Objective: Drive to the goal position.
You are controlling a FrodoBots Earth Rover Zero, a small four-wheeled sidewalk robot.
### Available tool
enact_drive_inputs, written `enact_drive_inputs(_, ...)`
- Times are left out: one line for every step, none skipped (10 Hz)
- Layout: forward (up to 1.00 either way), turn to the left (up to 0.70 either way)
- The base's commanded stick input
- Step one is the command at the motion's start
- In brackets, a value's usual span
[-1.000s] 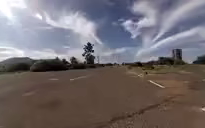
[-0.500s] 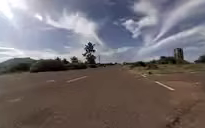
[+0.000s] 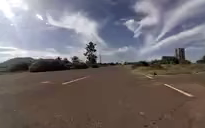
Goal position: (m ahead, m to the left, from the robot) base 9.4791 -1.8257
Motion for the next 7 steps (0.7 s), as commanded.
enact_drive_inputs(1.00, 0.00)
enact_drive_inputs(1.00, 0.00)
enact_drive_inputs(1.00, 0.00)
enact_drive_inputs(1.00, -0.01)
enact_drive_inputs(1.00, -0.19)
enact_drive_inputs(1.00, -0.40)
enact_drive_inputs(1.00, -0.40)
